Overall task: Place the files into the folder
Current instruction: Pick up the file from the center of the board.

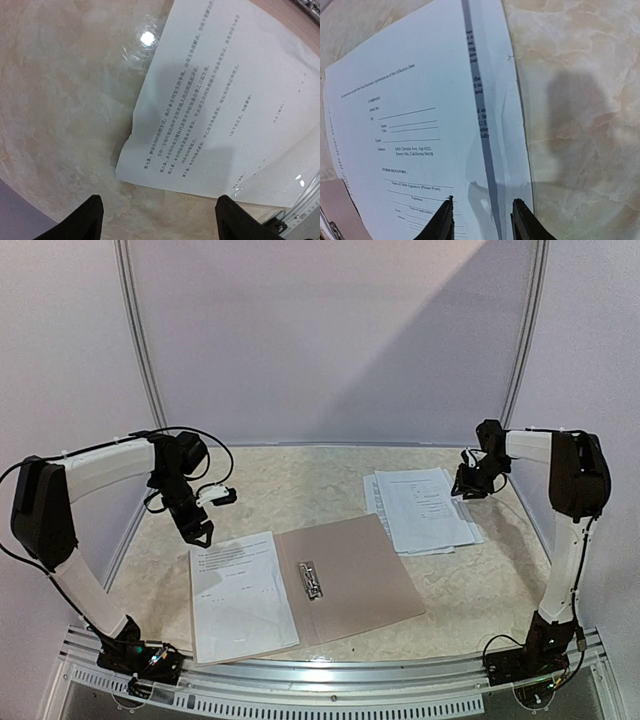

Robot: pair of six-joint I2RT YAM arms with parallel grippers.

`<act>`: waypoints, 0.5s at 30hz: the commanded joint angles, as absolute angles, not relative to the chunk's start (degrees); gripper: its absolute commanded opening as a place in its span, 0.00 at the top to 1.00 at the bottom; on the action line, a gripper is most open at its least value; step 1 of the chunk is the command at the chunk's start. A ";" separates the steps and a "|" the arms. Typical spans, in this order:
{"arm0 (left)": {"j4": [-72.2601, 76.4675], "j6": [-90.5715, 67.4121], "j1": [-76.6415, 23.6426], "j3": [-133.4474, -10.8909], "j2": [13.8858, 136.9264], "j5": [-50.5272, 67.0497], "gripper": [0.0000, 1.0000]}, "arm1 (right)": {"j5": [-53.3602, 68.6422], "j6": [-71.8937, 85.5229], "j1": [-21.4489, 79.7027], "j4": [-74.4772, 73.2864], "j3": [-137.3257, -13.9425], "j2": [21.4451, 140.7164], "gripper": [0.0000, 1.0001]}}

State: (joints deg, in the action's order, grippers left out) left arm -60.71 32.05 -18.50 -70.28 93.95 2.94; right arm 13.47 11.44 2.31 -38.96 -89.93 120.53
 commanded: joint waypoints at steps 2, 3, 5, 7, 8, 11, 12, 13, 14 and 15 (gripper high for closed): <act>-60.21 32.86 -19.41 -69.92 94.30 3.08 0.21 | 20.33 11.08 0.93 -37.54 -90.44 123.43 0.57; -60.23 32.86 -19.40 -69.91 94.31 3.13 0.21 | 21.68 11.25 0.61 -37.41 -90.52 123.82 0.56; -60.22 32.85 -19.34 -69.96 94.39 3.15 0.21 | 24.28 11.80 0.50 -36.61 -90.11 124.54 0.57; -60.21 32.87 -19.37 -69.96 94.41 3.10 0.21 | 26.23 12.19 0.47 -35.44 -89.24 124.63 0.58; -60.28 32.87 -19.40 -69.96 94.44 3.06 0.21 | 26.77 12.32 0.40 -35.16 -89.06 124.63 0.58; -60.34 32.87 -19.38 -70.05 94.57 2.99 0.21 | 27.89 12.64 -1.47 -35.04 -88.96 124.95 0.60; -60.38 32.87 -19.37 -70.09 94.59 3.08 0.21 | 28.82 12.59 -1.61 -34.84 -88.84 124.97 0.61; -60.38 32.87 -19.36 -70.10 94.65 3.08 0.21 | 29.72 12.71 -1.77 -34.48 -88.59 125.01 0.62; -60.41 32.87 -19.35 -70.07 94.66 3.03 0.21 | 31.00 13.06 -1.91 -33.97 -88.29 124.90 0.64; -60.38 32.92 -19.37 -70.05 94.73 2.99 0.21 | 32.37 13.28 -2.19 -33.14 -87.75 124.68 0.65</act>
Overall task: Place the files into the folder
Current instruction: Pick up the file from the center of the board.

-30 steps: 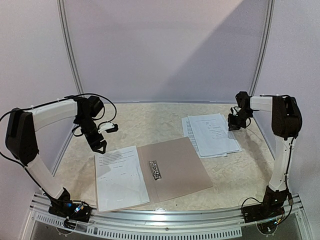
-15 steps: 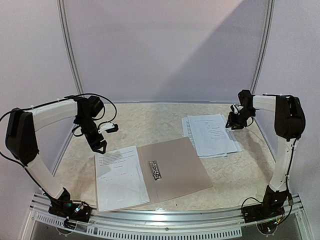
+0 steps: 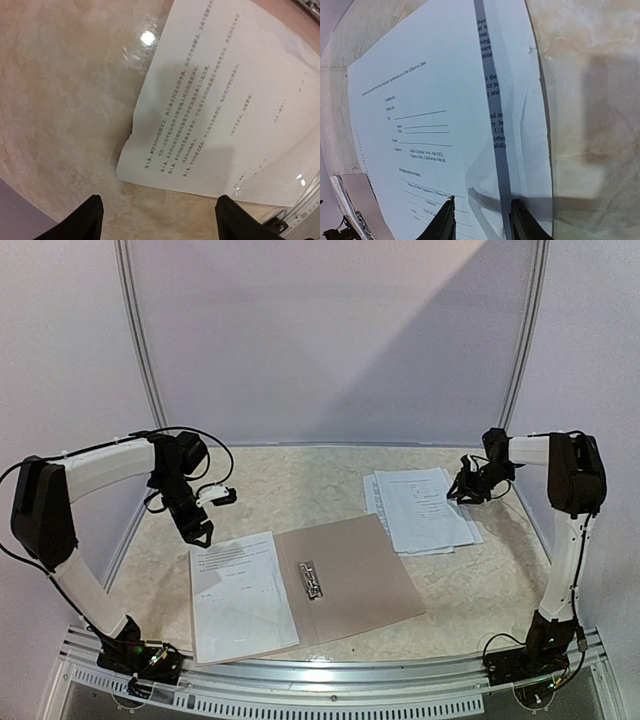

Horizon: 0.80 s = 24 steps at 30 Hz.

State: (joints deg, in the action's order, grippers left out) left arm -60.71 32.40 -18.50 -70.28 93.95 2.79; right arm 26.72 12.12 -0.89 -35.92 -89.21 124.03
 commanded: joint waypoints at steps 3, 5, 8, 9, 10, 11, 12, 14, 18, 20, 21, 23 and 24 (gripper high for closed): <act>-60.47 32.87 -19.38 -70.04 94.98 3.03 0.21 | 38.75 15.78 -3.41 -28.16 -84.84 123.52 0.69; -60.49 32.96 -19.40 -70.05 95.16 2.95 0.21 | 43.59 19.05 -4.34 -23.16 -82.07 122.67 0.72; -60.52 33.05 -19.34 -70.18 95.35 2.86 0.21 | 47.14 23.11 -4.57 -20.29 -80.62 122.84 0.76; -60.55 33.05 -19.40 -70.27 95.44 2.88 0.21 | 47.67 23.62 -4.57 -19.87 -80.35 123.02 0.77; -60.56 33.05 -19.41 -70.26 95.52 2.85 0.21 | 47.86 23.75 -4.57 -19.39 -79.87 123.12 0.79; -60.62 33.09 -19.40 -70.31 95.62 2.83 0.21 | 47.96 23.81 -4.57 -18.79 -79.32 123.05 0.79; -60.64 33.12 -19.39 -70.38 95.62 2.83 0.21 | 48.30 23.82 -4.57 -18.07 -78.69 122.80 0.81; -60.74 33.13 -19.35 -70.32 95.79 2.90 0.21 | 49.43 24.03 -4.57 -15.69 -77.44 122.10 0.82; -60.74 33.22 -19.39 -70.40 96.36 2.55 0.21 | 51.93 24.39 -4.06 -14.40 -76.83 121.25 0.82; -60.82 33.18 -19.39 -70.55 96.63 2.55 0.21 | 52.12 23.23 -3.45 -15.53 -77.56 121.52 0.82; -60.82 33.14 -19.34 -70.62 96.74 2.61 0.21 | 52.18 22.58 -3.12 -16.04 -77.91 121.74 0.82; -60.82 33.15 -19.35 -70.66 96.97 2.88 0.21 | 52.35 21.80 -2.46 -16.17 -78.29 122.18 0.82; -60.82 33.14 -19.36 -70.71 97.07 2.96 0.21 | 52.46 21.73 -2.15 -15.92 -78.39 122.31 0.82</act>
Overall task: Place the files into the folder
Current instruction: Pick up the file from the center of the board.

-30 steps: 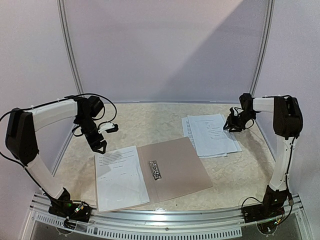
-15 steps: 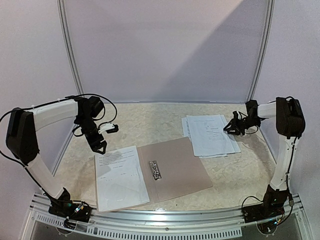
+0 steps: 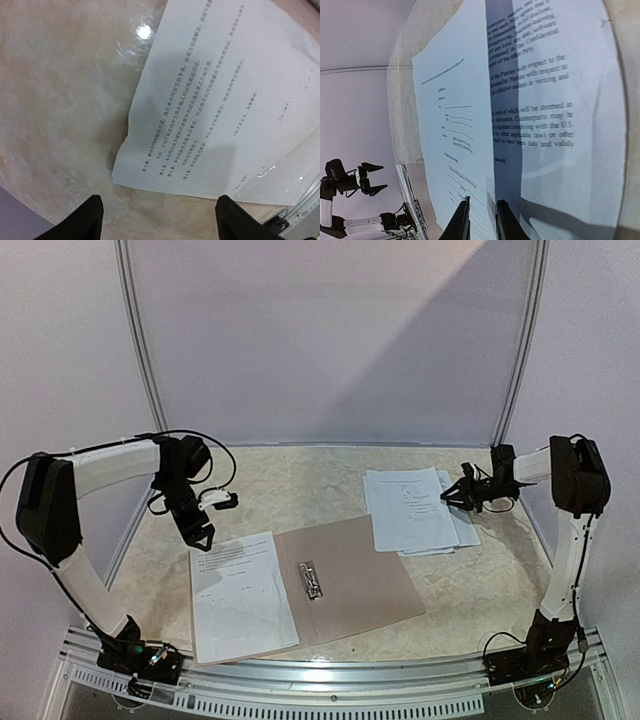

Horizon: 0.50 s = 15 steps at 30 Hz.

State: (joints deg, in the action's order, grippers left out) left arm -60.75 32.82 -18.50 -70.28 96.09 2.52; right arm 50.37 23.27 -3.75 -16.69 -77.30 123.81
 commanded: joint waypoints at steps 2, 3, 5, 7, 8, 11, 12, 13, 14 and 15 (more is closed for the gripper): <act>-60.82 33.13 -19.38 -70.66 97.41 2.84 0.21 | 52.16 21.99 -1.59 -14.97 -78.52 122.56 0.81; -60.90 33.18 -19.39 -70.66 97.57 2.75 0.21 | 51.38 22.33 -1.32 -15.09 -78.86 122.73 0.78; -60.91 33.24 -19.40 -70.66 97.85 2.73 0.21 | 49.20 22.57 -0.66 -16.63 -80.60 123.64 0.74; -60.93 33.22 -19.38 -70.67 97.99 2.73 0.21 | 48.53 22.43 -0.37 -17.66 -82.12 124.96 0.69; -60.91 33.24 -19.35 -70.66 98.06 2.77 0.21 | 48.36 22.61 -0.42 -17.91 -82.82 125.90 0.67; -60.91 33.31 -19.39 -70.66 98.11 2.80 0.21 | 47.35 23.29 1.78 -19.35 -84.86 127.79 0.67; -60.95 33.31 -19.41 -70.62 98.17 2.81 0.21 | 47.37 23.42 2.18 -19.64 -85.42 128.76 0.68; -60.99 33.29 -19.38 -70.58 98.21 2.75 0.21 | 47.41 23.54 2.54 -20.12 -85.99 129.54 0.68; -61.00 33.38 -19.34 -70.58 98.24 2.73 0.21 | 47.26 23.55 2.93 -20.51 -86.58 130.08 0.69; -61.04 33.44 -19.40 -70.59 98.24 2.65 0.21 | 47.16 23.49 3.20 -21.01 -87.06 130.88 0.70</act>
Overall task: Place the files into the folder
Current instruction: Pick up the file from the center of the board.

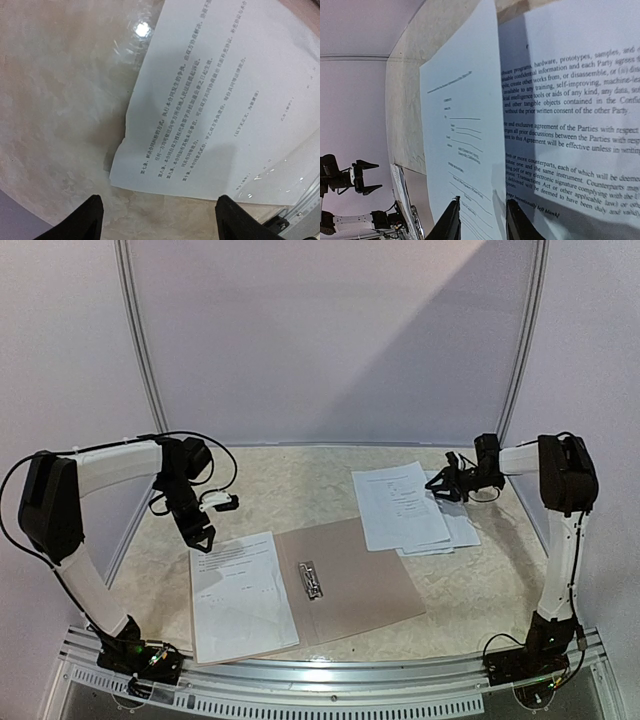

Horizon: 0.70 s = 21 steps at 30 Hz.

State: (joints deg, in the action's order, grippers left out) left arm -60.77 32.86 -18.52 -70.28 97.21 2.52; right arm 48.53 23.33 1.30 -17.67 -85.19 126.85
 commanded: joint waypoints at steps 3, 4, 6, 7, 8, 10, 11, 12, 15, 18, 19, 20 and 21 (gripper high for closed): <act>-61.10 33.57 -19.40 -70.66 98.19 2.40 0.21 | 46.80 23.38 3.89 -21.94 -88.15 132.36 0.70; -61.09 33.66 -19.38 -70.66 98.23 2.31 0.21 | 46.91 23.38 4.07 -22.09 -88.42 132.58 0.71; -61.06 33.71 -19.34 -70.66 98.27 2.29 0.21 | 47.33 23.44 4.21 -22.20 -88.86 132.88 0.74; -61.10 33.77 -19.34 -70.66 98.31 2.30 0.21 | 47.41 23.46 4.22 -22.45 -89.12 133.13 0.78; -61.09 33.81 -19.37 -70.66 98.34 2.29 0.21 | 47.45 23.54 4.26 -22.98 -89.38 133.23 0.84; -61.10 33.69 -19.34 -70.75 98.35 2.33 0.21 | 47.82 23.19 4.22 -23.65 -89.93 133.29 0.95; -61.10 33.67 -19.36 -70.75 98.35 2.37 0.21 | 48.14 23.04 4.22 -23.82 -90.04 133.12 0.99; -61.16 33.67 -19.39 -70.75 98.33 2.44 0.21 | 48.51 22.92 4.23 -23.79 -90.03 132.80 1.00; -61.46 33.71 -19.34 -70.82 98.00 2.84 0.21 | 48.99 22.82 4.22 -24.12 -90.17 130.56 1.00; -62.42 34.21 -19.37 -71.05 97.61 3.70 0.21 | 47.44 21.85 4.69 -25.68 -90.43 127.20 1.00; -62.89 34.46 -19.34 -71.45 97.50 4.43 0.21 | 46.42 21.30 5.12 -26.43 -90.50 125.51 1.00; -63.34 34.60 -19.36 -71.78 97.19 5.07 0.20 | 45.52 20.37 5.83 -27.52 -90.63 123.15 1.00; -63.71 34.75 -19.26 -72.11 96.82 5.82 0.20 | 44.27 18.74 6.68 -28.68 -90.93 121.62 1.00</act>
